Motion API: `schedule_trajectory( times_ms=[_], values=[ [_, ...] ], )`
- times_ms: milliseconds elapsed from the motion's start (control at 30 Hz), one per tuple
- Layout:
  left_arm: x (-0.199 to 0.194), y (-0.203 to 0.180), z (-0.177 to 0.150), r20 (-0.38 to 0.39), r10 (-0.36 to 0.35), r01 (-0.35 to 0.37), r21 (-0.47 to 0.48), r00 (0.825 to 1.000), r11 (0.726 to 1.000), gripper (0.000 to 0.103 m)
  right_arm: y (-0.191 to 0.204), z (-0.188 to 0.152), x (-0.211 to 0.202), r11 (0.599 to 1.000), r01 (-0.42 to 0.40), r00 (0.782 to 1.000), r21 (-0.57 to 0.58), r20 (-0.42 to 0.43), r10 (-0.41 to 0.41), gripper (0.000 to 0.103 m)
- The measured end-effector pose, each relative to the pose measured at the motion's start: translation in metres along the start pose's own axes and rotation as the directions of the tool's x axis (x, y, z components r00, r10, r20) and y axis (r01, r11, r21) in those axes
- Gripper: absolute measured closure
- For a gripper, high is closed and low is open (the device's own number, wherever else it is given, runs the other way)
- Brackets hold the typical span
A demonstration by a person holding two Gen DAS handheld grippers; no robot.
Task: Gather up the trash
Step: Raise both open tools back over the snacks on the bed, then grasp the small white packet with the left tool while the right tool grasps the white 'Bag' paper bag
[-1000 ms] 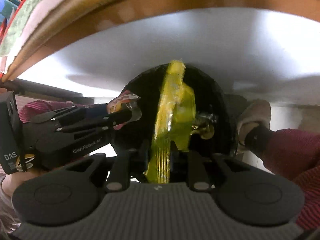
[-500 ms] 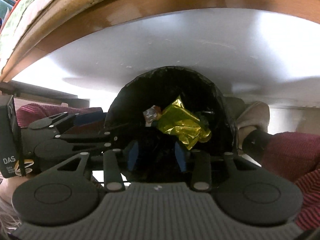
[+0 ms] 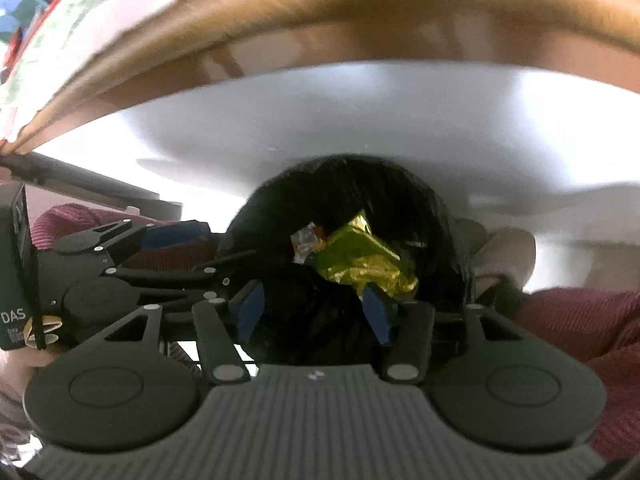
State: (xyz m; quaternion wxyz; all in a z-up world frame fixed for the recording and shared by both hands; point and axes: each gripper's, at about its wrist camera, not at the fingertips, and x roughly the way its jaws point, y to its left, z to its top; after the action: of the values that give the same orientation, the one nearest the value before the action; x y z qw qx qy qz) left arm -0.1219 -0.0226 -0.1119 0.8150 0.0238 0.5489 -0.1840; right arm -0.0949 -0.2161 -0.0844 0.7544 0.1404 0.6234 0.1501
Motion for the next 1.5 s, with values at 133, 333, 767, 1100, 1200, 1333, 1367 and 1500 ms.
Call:
schedule_trajectory(
  times_ms=[133, 333, 767, 1100, 1200, 1333, 1367, 1500],
  values=[
    [-0.028, -0.001, 0.002, 0.096, -0.006, 0.003, 0.024, 0.995, 1.000, 0.022, 0.012, 0.003, -0.024, 0.994, 0.002, 0.999, -0.106, 0.051, 0.004, 0.028],
    [-0.084, 0.002, 0.017, 0.291, -0.037, 0.023, 0.053, 0.956, 0.998, 0.015, 0.021, 0.015, -0.074, 0.979, -0.060, 0.984, -0.197, 0.151, 0.091, 0.023],
    [-0.131, 0.023, 0.100, 0.586, 0.060, -0.051, -0.032, 0.808, 0.998, 0.009, 0.023, 0.069, -0.136, 0.960, 0.208, 0.831, -0.188, 0.552, -0.072, 0.012],
    [-0.113, 0.070, 0.177, 0.606, 0.206, -0.128, -0.170, 0.769, 0.977, 0.010, -0.011, 0.146, -0.133, 0.992, 0.099, 0.821, 0.074, 0.558, -0.123, 0.009],
    [-0.098, 0.084, 0.201, 0.554, 0.193, -0.128, -0.155, 0.809, 0.980, 0.011, -0.016, 0.175, -0.127, 0.987, 0.078, 0.844, 0.140, 0.517, -0.140, 0.007],
    [-0.078, 0.084, 0.220, 0.497, 0.184, -0.174, -0.068, 0.848, 0.982, 0.017, -0.013, 0.202, -0.112, 0.980, 0.115, 0.866, 0.160, 0.468, -0.178, 0.004],
    [-0.074, 0.083, 0.222, 0.490, 0.181, -0.182, -0.046, 0.853, 0.982, 0.020, -0.011, 0.209, -0.107, 0.978, 0.131, 0.868, 0.163, 0.457, -0.193, 0.004],
    [-0.056, 0.082, 0.229, 0.456, 0.176, -0.195, -0.006, 0.872, 0.981, 0.029, -0.004, 0.225, -0.088, 0.969, 0.187, 0.863, 0.165, 0.444, -0.242, 0.004]
  ],
)
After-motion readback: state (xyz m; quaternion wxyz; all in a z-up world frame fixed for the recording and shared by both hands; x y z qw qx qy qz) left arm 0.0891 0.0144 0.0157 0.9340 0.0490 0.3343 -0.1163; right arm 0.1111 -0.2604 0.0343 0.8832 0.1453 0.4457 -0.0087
